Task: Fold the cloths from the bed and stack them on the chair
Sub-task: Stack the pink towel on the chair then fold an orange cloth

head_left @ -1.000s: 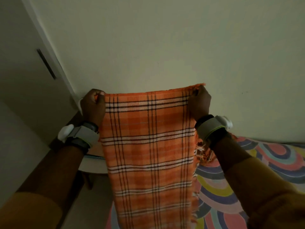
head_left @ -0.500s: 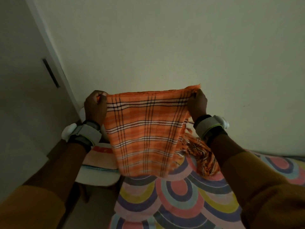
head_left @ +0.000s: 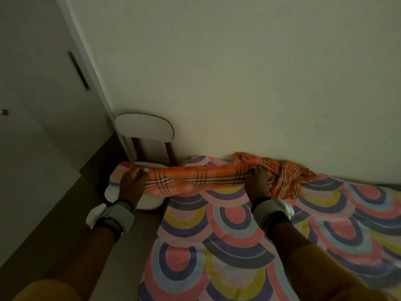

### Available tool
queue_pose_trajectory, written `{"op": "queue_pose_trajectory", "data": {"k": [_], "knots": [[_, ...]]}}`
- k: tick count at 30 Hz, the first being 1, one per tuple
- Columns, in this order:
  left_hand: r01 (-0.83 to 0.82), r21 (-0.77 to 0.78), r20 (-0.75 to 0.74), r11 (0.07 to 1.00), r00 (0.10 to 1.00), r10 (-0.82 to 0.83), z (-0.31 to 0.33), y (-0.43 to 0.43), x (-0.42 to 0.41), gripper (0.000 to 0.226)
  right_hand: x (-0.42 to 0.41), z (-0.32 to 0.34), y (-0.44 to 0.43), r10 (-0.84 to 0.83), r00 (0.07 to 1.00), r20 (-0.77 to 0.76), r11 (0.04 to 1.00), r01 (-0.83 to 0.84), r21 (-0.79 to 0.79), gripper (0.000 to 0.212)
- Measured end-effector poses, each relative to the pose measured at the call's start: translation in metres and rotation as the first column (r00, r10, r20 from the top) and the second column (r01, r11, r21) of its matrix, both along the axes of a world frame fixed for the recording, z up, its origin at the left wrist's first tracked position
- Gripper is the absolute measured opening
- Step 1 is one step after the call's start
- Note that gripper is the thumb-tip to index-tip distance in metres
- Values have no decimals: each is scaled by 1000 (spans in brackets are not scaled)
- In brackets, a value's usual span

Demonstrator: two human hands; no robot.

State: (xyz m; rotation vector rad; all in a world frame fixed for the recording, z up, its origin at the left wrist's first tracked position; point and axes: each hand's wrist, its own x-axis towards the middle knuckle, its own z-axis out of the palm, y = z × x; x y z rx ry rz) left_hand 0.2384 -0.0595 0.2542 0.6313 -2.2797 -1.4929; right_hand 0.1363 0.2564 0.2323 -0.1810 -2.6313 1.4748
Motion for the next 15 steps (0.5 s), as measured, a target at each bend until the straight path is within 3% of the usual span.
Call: {"op": "queue_pose_trajectory", "data": {"k": [2,5,9,12,15], "knots": [[54,-41,119,998,992,-48,-24,12,32,20,35,-32,13,-2,999,50,1000,3,-24,24],[119,34,220,992,968,-123,-58,40,77,18,89,-78,37,-41,985,170,999,41,7,16],[145,80,336,986,927,-164,-98,60,132,20,145,-125,62,-36,952,303,999,28,31,15],[142,216,487,966,842,-233,-138,62,166,19,179,-154,78,-54,907,418,998,33,57,13],[103,262,532,960,814,-233,-153,64,176,20,191,-174,83,-54,863,502,997,17,77,23]]}}
